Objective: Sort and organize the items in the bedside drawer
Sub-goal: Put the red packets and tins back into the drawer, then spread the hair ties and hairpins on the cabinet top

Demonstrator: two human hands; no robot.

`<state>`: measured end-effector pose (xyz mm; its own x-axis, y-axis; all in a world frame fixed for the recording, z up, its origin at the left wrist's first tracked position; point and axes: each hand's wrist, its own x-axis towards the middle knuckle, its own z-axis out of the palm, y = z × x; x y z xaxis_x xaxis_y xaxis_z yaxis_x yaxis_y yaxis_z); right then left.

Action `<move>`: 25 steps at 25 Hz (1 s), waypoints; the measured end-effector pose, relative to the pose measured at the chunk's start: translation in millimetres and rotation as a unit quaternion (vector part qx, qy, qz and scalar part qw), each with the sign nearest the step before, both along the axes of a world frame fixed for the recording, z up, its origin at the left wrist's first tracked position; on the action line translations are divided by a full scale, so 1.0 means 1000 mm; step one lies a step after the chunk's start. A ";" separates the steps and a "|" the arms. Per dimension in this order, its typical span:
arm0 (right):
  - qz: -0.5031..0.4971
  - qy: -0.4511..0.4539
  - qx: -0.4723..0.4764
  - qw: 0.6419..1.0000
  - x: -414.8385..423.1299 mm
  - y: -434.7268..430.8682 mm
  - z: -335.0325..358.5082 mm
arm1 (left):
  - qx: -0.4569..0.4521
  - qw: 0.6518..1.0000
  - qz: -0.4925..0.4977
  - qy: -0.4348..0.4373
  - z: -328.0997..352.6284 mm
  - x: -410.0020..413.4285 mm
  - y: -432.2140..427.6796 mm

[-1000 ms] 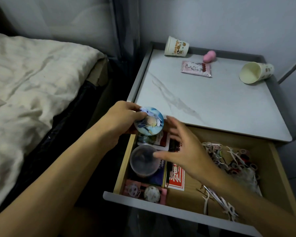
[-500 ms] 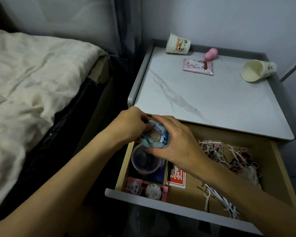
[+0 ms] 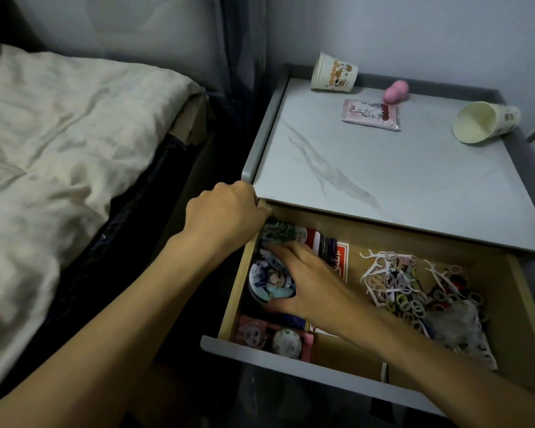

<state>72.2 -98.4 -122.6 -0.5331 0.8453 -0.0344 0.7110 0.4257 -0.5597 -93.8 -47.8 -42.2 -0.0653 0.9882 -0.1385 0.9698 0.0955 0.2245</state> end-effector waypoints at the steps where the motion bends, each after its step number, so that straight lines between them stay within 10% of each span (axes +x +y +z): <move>1: 0.003 0.002 0.001 1.000 0.000 0.000 -0.001 | 0.000 1.000 -0.003 0.000 -0.001 0.001 -0.001; 9: -0.071 0.044 -0.036 0.996 0.022 -0.010 0.013 | 0.019 0.998 -0.055 0.008 -0.003 0.015 -0.008; 16: -0.171 -0.188 -0.075 0.964 0.163 0.019 -0.011 | -0.043 0.962 -0.186 -0.194 0.006 0.040 -0.009; 25: -0.096 -0.226 -0.023 0.969 0.165 0.012 -0.032 | -0.109 0.942 -0.233 -0.216 -0.001 0.085 -0.010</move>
<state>237.1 -86.8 -154.5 -0.2883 0.9194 -0.2677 0.9515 0.2436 -0.1880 -9.3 -57.8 -43.0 0.4782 0.8403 -0.2555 0.7403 -0.2291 0.6320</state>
